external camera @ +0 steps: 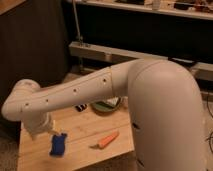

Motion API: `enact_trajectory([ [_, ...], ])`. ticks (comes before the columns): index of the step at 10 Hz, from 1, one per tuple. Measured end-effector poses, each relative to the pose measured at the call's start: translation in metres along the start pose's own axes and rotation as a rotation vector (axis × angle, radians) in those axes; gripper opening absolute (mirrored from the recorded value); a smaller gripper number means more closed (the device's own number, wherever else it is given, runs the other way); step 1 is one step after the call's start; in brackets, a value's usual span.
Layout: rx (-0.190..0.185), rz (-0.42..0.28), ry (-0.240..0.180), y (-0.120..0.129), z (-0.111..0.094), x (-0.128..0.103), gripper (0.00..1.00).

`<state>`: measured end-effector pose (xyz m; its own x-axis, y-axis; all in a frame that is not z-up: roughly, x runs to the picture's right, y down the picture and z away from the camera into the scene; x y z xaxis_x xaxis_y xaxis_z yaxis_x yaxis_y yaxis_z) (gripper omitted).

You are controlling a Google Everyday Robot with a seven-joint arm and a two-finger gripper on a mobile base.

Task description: Wipe the white sponge on the table

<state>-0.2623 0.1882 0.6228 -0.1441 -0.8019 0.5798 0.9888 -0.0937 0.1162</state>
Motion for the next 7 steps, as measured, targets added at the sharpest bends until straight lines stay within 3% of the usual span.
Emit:
enact_trajectory([
  [2,-0.048,0.043,0.112,0.009,-0.012,0.006,0.66],
  [3,-0.056,0.051,0.138,0.009,-0.016,0.007,0.66],
  [5,-0.061,0.057,0.142,0.012,-0.014,0.008,0.66],
  [7,-0.038,0.094,0.115,0.019,-0.001,0.010,0.66],
])
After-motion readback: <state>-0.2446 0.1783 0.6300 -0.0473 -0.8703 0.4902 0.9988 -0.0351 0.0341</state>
